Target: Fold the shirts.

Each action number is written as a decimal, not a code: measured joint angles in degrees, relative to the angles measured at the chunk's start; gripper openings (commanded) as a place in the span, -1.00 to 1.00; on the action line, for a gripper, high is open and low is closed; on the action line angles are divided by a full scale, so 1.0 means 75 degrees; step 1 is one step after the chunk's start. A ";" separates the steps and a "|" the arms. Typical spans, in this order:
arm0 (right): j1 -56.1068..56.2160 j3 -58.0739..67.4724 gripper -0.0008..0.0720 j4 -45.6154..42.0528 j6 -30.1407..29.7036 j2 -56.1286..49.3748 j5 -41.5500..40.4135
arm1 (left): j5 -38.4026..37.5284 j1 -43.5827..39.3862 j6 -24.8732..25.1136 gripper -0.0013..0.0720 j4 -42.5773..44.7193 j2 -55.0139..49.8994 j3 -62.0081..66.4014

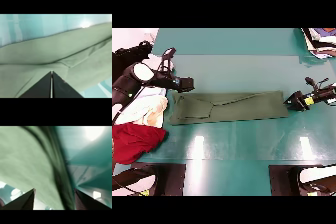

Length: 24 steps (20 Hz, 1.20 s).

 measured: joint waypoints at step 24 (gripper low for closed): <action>0.3416 0.3754 -0.94 0.0953 0.0498 0.2279 0.0035 | 0.0393 -0.2629 -0.0195 -0.85 -0.1209 -0.4418 0.2938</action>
